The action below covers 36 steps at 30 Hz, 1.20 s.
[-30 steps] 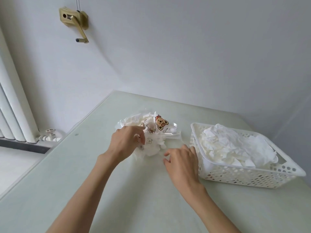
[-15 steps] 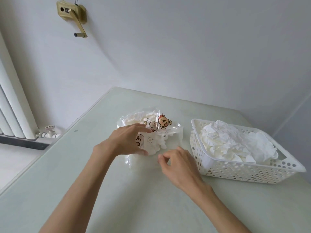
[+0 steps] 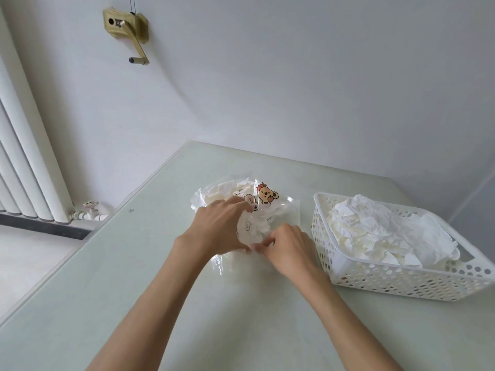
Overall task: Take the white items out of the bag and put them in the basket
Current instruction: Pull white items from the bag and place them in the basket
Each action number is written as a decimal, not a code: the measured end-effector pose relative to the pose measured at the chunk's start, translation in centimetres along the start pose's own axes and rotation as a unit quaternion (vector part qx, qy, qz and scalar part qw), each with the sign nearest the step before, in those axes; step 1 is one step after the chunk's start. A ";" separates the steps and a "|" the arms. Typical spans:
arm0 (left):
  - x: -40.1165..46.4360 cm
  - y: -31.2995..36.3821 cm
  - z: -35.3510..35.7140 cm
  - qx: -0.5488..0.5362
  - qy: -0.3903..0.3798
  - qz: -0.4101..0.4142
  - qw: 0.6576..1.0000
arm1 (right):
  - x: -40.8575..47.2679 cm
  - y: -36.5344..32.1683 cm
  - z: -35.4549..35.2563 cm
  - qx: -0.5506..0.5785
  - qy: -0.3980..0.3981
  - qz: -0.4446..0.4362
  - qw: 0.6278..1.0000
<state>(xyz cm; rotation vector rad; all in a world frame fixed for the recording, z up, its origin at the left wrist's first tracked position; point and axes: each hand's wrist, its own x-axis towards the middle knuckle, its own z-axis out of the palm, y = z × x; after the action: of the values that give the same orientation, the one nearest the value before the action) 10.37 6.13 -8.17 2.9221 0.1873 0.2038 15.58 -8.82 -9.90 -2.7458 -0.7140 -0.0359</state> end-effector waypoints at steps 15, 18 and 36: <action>0.3 -0.5 0.7 -0.030 0.002 -0.041 0.999 | 0.0 -1.6 1.3 0.089 0.039 0.029 0.995; 0.1 -0.3 0.7 -0.024 0.012 -0.054 0.998 | -0.3 -0.6 0.7 0.065 0.005 -0.005 0.998; 0.3 0.6 0.4 -0.049 0.015 -0.042 0.998 | -1.3 0.1 -1.5 0.225 0.018 -0.047 0.973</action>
<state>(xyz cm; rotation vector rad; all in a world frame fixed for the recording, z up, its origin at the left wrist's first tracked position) 10.75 5.50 -8.38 2.8081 0.2961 0.2361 14.56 -9.96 -8.67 -2.2746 -0.7378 0.0506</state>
